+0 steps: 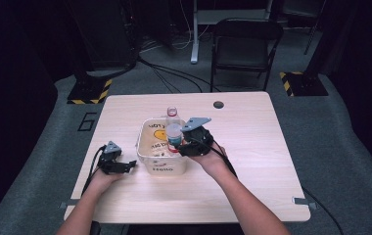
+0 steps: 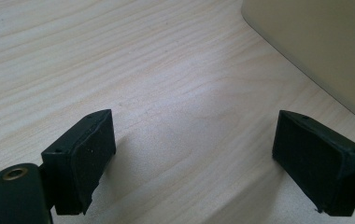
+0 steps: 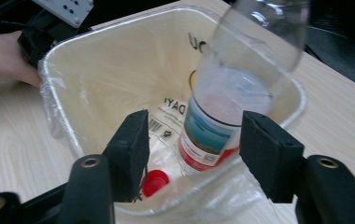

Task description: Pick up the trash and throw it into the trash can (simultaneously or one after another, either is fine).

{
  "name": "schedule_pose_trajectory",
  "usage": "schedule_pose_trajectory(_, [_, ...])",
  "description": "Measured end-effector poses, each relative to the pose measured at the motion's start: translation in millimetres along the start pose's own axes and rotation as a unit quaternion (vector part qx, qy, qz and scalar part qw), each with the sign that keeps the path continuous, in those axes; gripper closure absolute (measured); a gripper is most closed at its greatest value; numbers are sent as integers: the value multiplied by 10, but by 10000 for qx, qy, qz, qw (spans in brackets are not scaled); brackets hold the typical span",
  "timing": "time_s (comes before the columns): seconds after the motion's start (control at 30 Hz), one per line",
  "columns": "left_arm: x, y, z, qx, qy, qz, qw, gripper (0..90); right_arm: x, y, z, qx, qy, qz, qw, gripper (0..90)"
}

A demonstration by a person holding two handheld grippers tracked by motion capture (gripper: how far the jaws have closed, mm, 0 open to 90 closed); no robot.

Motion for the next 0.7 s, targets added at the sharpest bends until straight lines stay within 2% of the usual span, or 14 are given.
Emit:
schedule_pose_trajectory(0.27, [0, 0, 0, 0, -1, -2, 10000, 129, 70, 165, -99, 164, -119, -89, 9998, 374])
schedule_pose_trajectory(0.53, [0, 0, 0, 4, -6, -1, 10000, 129, 130, 255, -150, 248, -106, -133, 9995, 366])
schedule_pose_trajectory(0.7, [0, 0, 0, 0, -2, 0, 10000, 129, 195, 321, -197, 335, -195, -164, 9991, 362])
Point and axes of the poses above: each handheld gripper's, and its own axes: y roughly backward along the jaws, x roughly out of its underside, z roughly to its left, the point moved 2 cm from there along -y, roughly forward along the jaws, and after that the axes turned 4 degrees about z, right-handed, at the moved point
